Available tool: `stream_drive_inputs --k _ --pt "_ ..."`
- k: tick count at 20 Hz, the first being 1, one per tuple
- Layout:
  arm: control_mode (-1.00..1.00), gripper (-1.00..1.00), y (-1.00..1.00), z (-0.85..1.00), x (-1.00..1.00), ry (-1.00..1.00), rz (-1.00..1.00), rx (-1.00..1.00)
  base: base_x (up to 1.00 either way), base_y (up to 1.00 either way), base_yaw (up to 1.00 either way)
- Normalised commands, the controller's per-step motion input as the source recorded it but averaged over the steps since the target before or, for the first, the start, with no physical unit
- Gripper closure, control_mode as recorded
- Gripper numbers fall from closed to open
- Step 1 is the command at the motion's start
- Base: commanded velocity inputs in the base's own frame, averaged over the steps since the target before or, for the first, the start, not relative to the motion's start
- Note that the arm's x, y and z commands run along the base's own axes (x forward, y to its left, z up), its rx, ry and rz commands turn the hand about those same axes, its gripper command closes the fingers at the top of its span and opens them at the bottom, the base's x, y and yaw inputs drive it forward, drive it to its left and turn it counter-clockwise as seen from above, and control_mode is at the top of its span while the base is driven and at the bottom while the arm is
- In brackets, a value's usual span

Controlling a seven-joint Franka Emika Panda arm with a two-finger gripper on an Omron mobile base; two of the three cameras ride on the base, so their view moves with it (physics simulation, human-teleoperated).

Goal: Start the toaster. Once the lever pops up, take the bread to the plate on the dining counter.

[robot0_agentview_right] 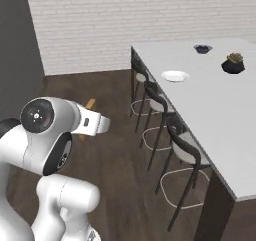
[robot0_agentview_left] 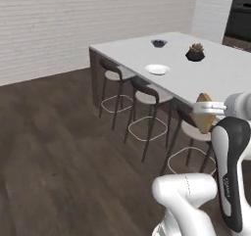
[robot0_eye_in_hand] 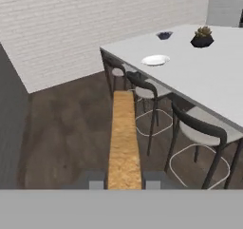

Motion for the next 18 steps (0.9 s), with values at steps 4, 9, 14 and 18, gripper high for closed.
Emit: stream_drive_inputs --k 4,9,14,18 --pt "1.00 1.00 0.00 0.00 0.00 0.00 0.00 0.00 1.00 1.00 -0.59" --pt "1.00 1.00 0.00 0.00 0.00 0.00 0.00 0.00 1.00 1.00 -0.60" --pt "1.00 1.00 0.00 0.00 0.00 0.00 0.00 0.00 1.00 1.00 -0.59" --pt "1.00 1.00 0.00 0.00 0.00 0.00 0.00 0.00 1.00 1.00 -0.49"
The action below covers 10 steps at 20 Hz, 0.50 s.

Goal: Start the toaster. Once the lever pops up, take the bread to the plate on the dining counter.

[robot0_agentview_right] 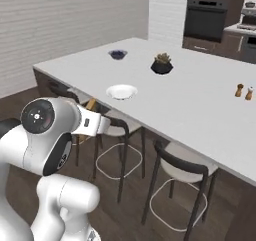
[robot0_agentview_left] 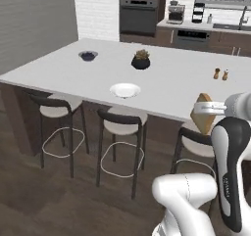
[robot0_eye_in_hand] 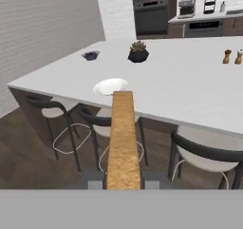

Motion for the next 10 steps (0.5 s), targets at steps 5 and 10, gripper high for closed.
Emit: stream_drive_inputs --k 5,10 --pt "1.00 1.00 0.00 0.00 0.00 0.00 0.00 0.00 1.00 1.00 -0.45" --pt "1.00 1.00 0.00 0.00 0.00 0.00 0.00 0.00 1.00 1.00 -0.42"
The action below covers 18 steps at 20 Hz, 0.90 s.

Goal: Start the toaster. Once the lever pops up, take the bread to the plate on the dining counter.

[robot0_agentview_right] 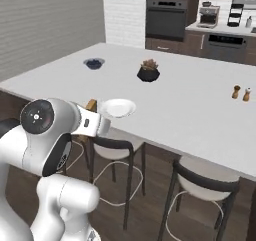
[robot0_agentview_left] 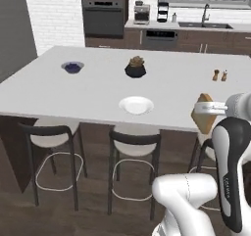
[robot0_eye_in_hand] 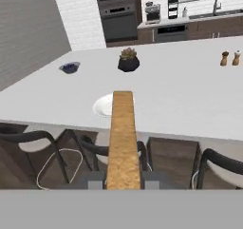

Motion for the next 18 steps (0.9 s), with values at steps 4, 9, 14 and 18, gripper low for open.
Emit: stream_drive_inputs --k 4,9,14,18 --pt "1.00 1.00 0.00 0.00 0.00 0.00 0.00 0.00 1.00 0.94 -0.35" --pt "1.00 1.00 0.00 0.00 0.00 0.00 0.00 0.00 0.75 0.21 -0.10" --pt "1.00 1.00 0.00 0.00 0.00 0.00 0.00 0.00 0.82 0.23 -0.06" --pt "1.00 1.00 0.00 0.00 0.00 0.00 0.00 0.00 0.45 0.02 -0.02"
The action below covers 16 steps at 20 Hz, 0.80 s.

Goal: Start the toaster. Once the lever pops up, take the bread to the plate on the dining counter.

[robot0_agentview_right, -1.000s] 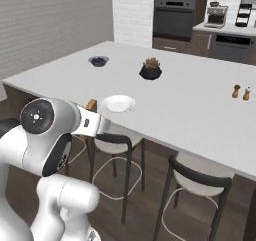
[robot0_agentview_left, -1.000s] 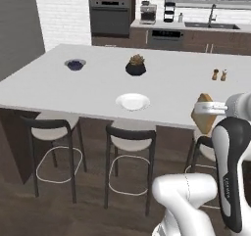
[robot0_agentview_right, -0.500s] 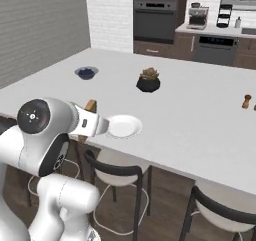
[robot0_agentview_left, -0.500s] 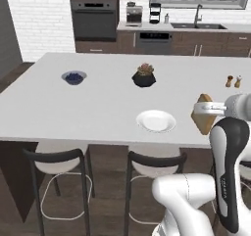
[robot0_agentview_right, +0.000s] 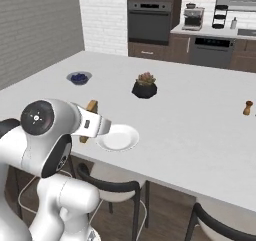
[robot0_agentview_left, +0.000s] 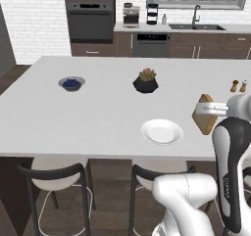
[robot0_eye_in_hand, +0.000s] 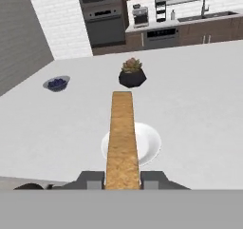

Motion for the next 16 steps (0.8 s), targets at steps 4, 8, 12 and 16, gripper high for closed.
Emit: stream_drive_inputs --k 4,8,12,16 --pt "1.00 1.00 0.00 0.00 0.00 0.00 0.00 0.00 0.45 0.00 0.00" --pt "-1.00 1.00 -0.04 -0.21 0.35 0.07 0.00 0.02 0.10 0.00 0.00" --pt "-1.00 1.00 -0.20 -0.37 0.83 0.26 0.11 0.09 0.00 0.00 0.00" --pt "-1.00 1.00 -0.45 -0.33 0.82 0.16 0.20 0.19 0.00 0.00 0.00"
